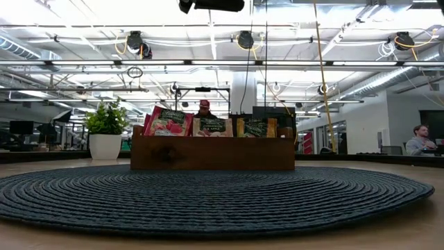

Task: Pick & Place Tea
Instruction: Put the left brown tea bag into the middle section of the wooden organizer

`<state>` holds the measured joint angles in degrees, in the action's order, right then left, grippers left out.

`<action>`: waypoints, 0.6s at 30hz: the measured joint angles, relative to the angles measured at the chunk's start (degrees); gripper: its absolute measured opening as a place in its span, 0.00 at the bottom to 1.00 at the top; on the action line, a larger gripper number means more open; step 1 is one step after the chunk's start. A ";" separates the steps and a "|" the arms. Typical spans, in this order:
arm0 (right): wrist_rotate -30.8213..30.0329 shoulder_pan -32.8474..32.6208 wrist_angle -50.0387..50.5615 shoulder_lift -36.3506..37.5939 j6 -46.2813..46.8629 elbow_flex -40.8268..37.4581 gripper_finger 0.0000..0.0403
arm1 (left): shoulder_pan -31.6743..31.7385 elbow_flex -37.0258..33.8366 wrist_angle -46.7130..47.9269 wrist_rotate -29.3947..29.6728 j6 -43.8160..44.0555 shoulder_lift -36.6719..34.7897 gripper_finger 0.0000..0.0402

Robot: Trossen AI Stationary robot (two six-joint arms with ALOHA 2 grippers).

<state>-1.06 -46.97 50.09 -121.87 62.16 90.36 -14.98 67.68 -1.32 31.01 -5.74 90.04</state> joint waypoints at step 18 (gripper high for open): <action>-0.24 2.37 17.62 2.83 0.17 2.32 0.14 | 0.00 0.00 -0.60 0.01 0.00 0.00 0.08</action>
<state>-1.30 -44.60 67.71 -119.04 62.33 92.67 -14.98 67.68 -1.92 31.02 -5.74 90.04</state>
